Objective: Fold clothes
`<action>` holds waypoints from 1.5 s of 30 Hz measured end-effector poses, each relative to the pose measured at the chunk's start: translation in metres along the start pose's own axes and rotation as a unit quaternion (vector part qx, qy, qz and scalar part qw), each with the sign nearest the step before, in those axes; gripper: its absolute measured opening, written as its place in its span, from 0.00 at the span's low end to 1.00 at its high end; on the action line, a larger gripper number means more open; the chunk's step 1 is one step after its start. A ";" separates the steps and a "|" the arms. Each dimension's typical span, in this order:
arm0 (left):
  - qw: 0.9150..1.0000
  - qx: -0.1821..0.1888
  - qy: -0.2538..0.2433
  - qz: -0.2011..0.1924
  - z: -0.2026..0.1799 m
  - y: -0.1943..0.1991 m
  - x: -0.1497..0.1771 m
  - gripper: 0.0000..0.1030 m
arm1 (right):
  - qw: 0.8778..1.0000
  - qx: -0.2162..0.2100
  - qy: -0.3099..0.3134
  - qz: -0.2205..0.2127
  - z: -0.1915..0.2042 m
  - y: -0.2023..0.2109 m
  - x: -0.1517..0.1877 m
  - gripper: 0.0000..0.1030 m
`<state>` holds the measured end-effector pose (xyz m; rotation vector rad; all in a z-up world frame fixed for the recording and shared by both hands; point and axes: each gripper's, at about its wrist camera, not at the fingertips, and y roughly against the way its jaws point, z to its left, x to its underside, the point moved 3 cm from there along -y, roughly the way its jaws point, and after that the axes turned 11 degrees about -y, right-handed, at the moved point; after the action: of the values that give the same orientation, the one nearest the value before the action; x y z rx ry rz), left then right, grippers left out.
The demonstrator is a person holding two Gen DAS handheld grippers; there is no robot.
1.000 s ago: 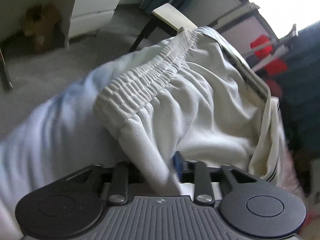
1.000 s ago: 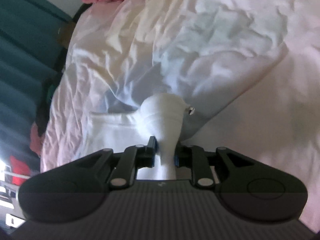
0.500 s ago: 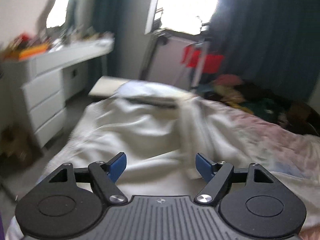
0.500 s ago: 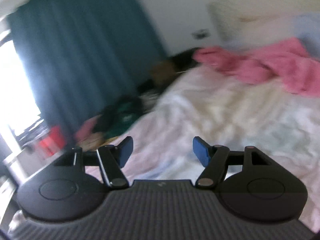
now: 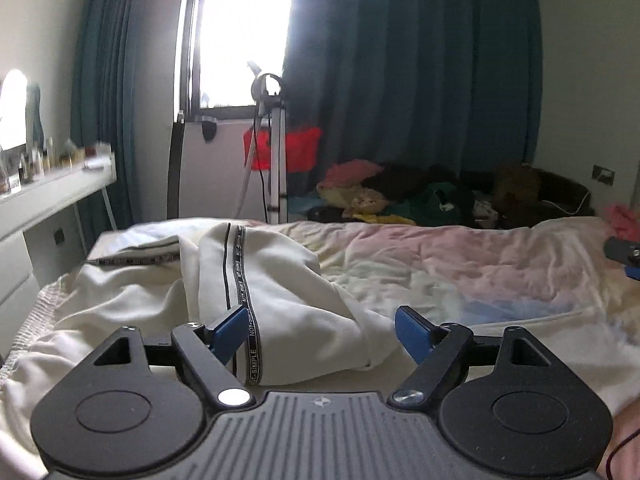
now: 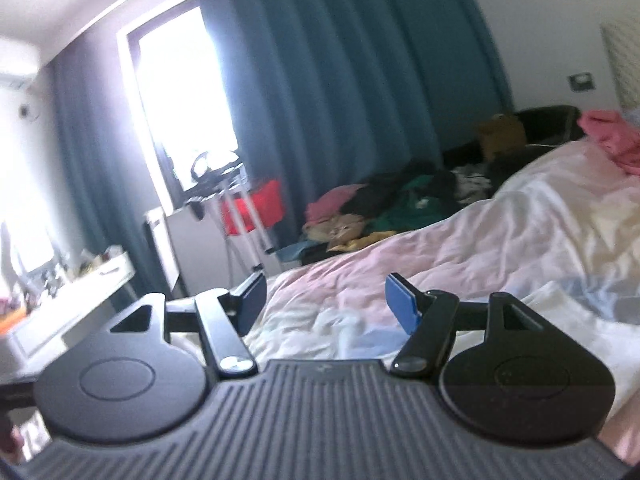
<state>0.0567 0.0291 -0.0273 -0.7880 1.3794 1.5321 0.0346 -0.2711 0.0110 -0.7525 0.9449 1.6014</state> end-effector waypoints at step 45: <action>0.981 -0.043 0.157 0.103 0.139 -0.068 0.058 0.83 | 0.962 -0.092 -0.066 0.250 0.163 -0.337 0.095 0.67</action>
<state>0.1112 0.1754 -0.0828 -0.9994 1.6774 1.6882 0.3426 -0.0481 -0.0570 -0.5463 0.9433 2.1772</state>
